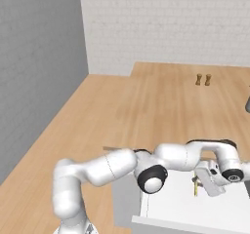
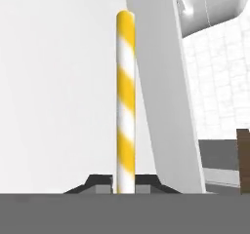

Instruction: Take a straw from the drawer in front and place it inside the glass cup on the dining counter.

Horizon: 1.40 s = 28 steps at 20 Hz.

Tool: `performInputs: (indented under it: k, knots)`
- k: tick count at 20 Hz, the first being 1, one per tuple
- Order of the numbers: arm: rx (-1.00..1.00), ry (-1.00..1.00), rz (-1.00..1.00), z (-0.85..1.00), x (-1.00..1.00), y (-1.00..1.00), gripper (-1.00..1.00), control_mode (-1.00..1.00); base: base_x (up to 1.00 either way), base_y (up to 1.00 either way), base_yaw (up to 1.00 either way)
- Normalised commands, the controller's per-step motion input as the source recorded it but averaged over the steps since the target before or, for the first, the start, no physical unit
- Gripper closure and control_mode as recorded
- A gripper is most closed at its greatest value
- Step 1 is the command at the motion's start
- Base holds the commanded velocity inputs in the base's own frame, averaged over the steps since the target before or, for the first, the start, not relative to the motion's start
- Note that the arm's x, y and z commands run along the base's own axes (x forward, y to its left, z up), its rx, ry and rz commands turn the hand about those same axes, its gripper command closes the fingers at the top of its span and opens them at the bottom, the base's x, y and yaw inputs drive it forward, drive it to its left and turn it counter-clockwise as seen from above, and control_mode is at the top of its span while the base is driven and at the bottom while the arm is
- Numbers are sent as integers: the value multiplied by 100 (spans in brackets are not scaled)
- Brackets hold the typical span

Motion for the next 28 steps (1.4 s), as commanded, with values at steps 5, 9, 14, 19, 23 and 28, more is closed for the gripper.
performInputs:
  k: [5,9,14,19,23,28]
  knots:
    - [2,37,14,100,-2,100,100,-100,0,0,0]
    - [0,9,6,72,-32,100,100,-100,0,0,0]
    - [0,-62,0,24,-78,100,100,-100,0,0,0]
    - [0,-73,-2,36,-71,100,100,-100,0,0,0]
    - [-5,-55,0,98,-66,100,100,-100,0,0,0]
    - [-15,-38,3,100,-55,100,100,-100,0,0,0]
